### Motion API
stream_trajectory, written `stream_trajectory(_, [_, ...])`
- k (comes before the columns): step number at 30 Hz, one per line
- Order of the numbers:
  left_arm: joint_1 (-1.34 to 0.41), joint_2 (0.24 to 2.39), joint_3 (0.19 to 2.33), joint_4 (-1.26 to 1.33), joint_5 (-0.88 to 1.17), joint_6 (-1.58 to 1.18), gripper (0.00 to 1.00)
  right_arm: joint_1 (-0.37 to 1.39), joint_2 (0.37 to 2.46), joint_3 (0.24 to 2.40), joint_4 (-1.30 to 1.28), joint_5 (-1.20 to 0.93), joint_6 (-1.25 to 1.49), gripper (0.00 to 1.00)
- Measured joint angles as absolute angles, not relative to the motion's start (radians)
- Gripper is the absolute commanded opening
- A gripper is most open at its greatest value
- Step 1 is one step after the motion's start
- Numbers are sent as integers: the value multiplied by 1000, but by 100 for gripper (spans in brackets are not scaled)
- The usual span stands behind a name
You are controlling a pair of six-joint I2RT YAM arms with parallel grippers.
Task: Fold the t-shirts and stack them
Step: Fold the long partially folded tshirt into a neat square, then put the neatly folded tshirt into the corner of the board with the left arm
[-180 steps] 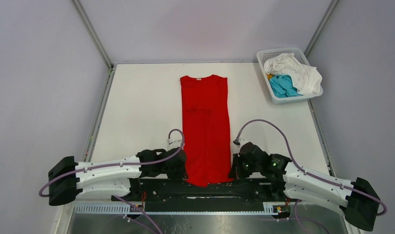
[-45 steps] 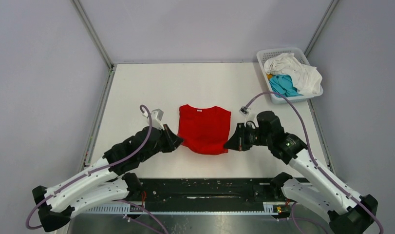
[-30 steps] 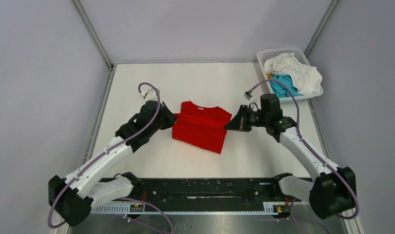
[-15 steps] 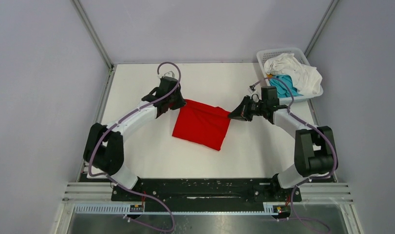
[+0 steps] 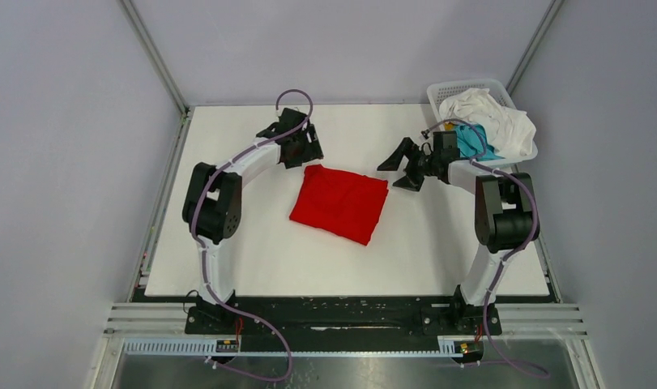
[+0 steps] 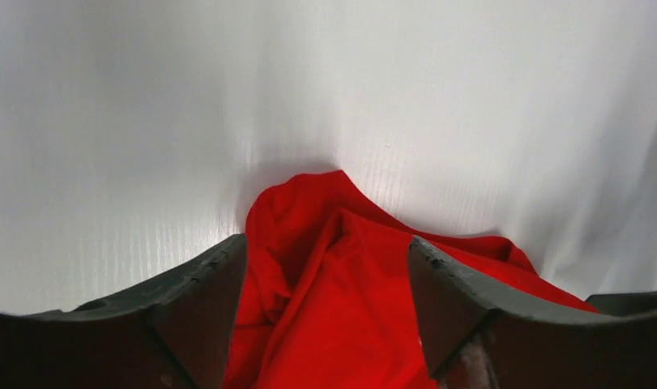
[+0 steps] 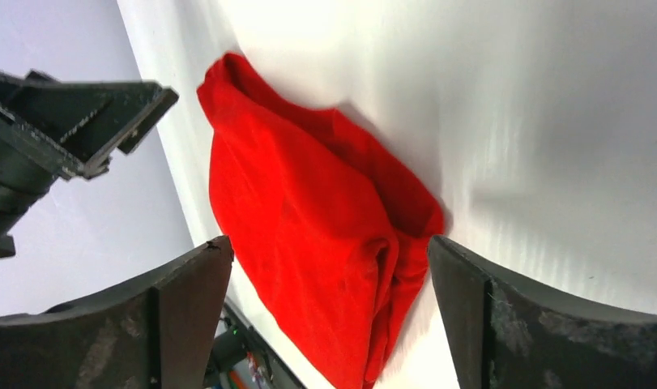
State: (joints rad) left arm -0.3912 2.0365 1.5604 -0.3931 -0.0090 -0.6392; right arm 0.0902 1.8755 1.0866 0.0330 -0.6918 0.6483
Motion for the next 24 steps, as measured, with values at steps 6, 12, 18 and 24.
stream_trajectory(6, [-386,1990,1531,-406,38,-576,80,83,1818,1097,12,-620,639,99])
stream_trajectory(12, [-388,1966,1441,-431,145,-493,69,83,1581,928,-25,-574,605,99])
stream_trajectory(18, [-390,2033,1436,-489,164,-459,46,83,1415,763,-104,-558,566,99])
stream_trajectory(24, [-397,2054,1447,-498,169,-449,0,83,1295,715,-179,-538,526,100])
